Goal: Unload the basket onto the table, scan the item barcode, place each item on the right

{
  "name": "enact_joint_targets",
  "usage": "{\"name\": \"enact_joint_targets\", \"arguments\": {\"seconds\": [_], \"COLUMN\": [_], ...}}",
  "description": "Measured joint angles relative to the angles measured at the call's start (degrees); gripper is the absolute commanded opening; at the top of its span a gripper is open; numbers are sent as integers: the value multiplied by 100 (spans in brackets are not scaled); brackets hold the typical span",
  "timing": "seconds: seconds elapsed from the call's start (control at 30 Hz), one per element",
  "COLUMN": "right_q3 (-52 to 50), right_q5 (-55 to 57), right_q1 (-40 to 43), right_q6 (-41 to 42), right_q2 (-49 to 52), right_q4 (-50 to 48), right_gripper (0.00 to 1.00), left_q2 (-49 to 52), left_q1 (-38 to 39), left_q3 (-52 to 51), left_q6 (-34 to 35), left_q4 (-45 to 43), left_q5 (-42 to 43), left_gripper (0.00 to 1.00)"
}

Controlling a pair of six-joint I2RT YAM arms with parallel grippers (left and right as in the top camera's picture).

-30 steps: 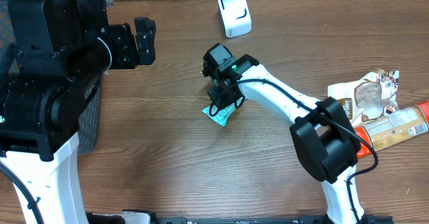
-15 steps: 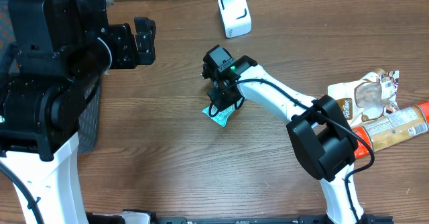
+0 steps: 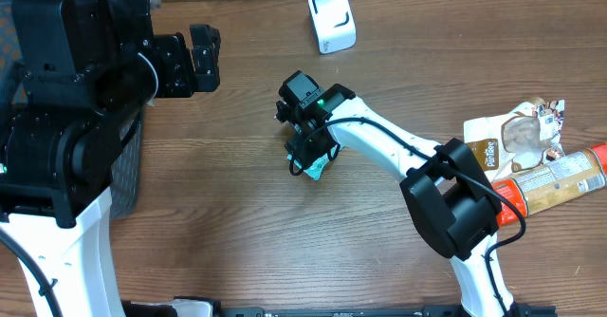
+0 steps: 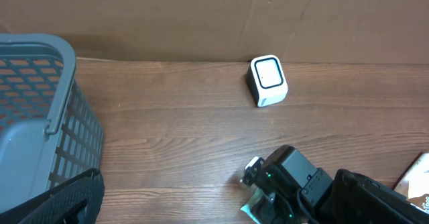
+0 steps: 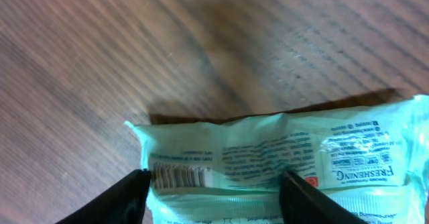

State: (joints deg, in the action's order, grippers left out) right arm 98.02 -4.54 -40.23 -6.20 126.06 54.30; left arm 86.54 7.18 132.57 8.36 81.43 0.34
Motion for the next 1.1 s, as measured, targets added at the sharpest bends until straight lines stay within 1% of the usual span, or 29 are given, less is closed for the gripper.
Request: {"name": "enact_joint_targets", "arguments": {"seconds": [0.07, 0.1, 0.2, 0.23, 0.33, 0.47, 0.57, 0.67, 0.9, 0.97, 1.0, 1.1], "right_q3": [94, 144, 393, 494, 848, 1311, 1519, 1541, 1541, 1541, 1541, 1541], "right_q5": [-109, -166, -472, -603, -931, -914, -874, -1016, -1628, -1788, -1867, -2081], "right_q1": [0, 0, 2, 2, 2, 26, 160, 538, 1707, 1873, 1886, 1840], "right_q6": [-101, -149, -262, -291, -179, 243, 258, -63, -1014, -1207, -1248, -1353], "right_q2": [24, 42, 125, 153, 197, 197, 197, 197, 385, 549, 636, 855], "right_q4": [146, 216, 433, 481, 472, 404, 463, 787, 1482, 1589, 1593, 1582], "right_gripper": [79, 82, 98, 100, 100, 100, 100, 100, 99, 93, 92, 82], "left_q2": [0, 0, 0, 0, 0, 0, 0, 0, 0, 0, 0, 0], "left_q1": [0, 0, 0, 0, 0, 0, 0, 0, 0, 0, 0, 0], "left_q3": [0, 0, 0, 0, 0, 0, 0, 0, 0, 0, 0, 0], "left_q6": [0, 0, 0, 0, -2, 0, 0, 0, 0, 0, 0, 0], "left_q4": [2, 2, 2, 0, 0, 2, 0, 0, 0, 2, 0, 2], "left_q5": [2, 2, 2, 2, 2, 2, 2, 2, 2, 2, 2, 2], "left_gripper": [100, 100, 100, 100, 100, 100, 100, 100, 100, 100, 99, 100]}}
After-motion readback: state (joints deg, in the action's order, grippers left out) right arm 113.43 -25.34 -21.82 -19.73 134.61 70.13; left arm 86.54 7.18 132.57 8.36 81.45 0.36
